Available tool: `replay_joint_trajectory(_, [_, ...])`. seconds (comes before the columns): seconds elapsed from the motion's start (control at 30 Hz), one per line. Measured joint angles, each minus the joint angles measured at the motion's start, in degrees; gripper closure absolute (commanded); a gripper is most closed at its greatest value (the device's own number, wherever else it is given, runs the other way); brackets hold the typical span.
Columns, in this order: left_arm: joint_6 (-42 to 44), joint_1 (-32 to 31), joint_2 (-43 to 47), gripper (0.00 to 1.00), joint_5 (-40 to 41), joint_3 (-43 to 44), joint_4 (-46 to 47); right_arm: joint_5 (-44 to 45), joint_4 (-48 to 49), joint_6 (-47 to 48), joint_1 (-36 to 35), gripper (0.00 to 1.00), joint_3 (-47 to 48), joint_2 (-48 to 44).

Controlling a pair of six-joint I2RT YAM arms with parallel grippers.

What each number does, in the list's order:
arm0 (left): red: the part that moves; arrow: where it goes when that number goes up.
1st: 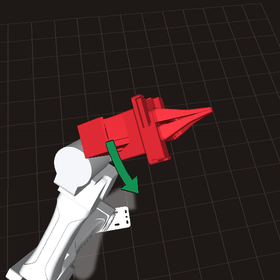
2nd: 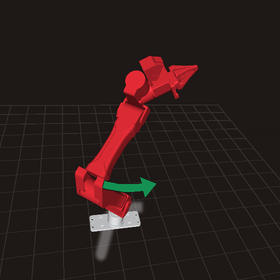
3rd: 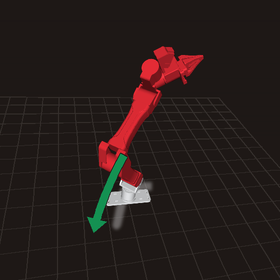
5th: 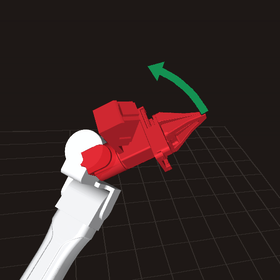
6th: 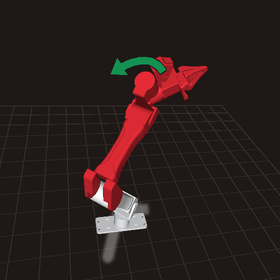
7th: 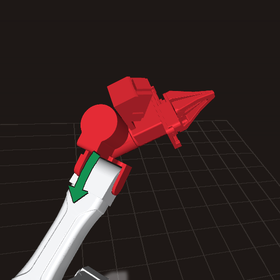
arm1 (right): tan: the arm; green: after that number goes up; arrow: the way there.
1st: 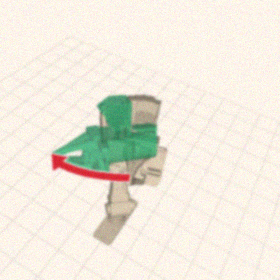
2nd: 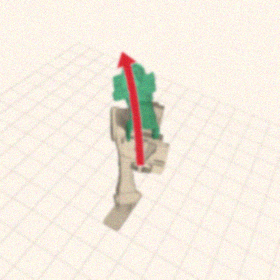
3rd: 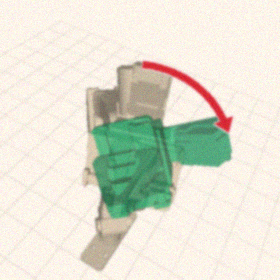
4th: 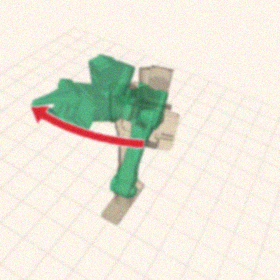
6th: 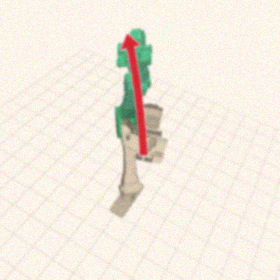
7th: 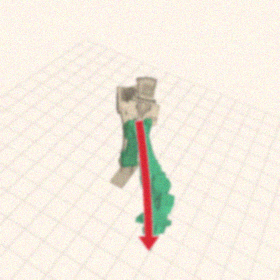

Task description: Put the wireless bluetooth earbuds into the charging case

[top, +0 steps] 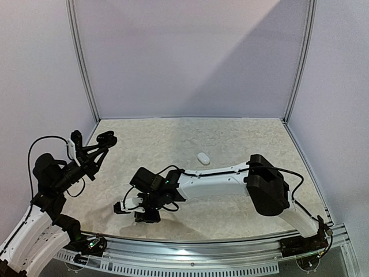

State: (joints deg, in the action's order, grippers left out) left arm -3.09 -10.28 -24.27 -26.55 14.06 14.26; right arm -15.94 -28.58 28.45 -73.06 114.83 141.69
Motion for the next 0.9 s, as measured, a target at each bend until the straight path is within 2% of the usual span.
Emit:
replay_joint_trajectory(0.23, [-0.26,0.07,-0.44,1.0,-0.04,0.0,0.07,1.03,0.35,1.27,2.62,0.84,-10.99,-7.02])
replay_joint_trajectory(0.4, [-0.59,0.07,-1.14,1.0,-0.15,0.0,0.11,2.32,1.73,1.25,6.88,0.84,-24.7,-15.87])
replay_joint_trajectory(0.53, [-0.81,0.09,-1.84,1.0,-0.24,-0.02,0.22,4.0,2.01,1.14,9.66,0.81,-31.61,-20.63])
replay_joint_trajectory(0.67, [-1.07,0.09,-2.58,1.0,-0.26,-0.02,0.44,5.86,2.01,0.52,10.38,0.71,-34.51,-22.51])
replay_joint_trajectory(0.8, [-1.25,0.09,-3.21,1.0,-0.26,-0.09,0.48,6.86,1.16,-0.52,10.84,0.54,-34.62,-22.71])
replay_joint_trajectory(0.9, [-1.27,0.09,-3.5,1.0,-0.26,-0.15,0.48,7.34,-0.98,-0.83,10.95,0.47,-33.64,-22.73])
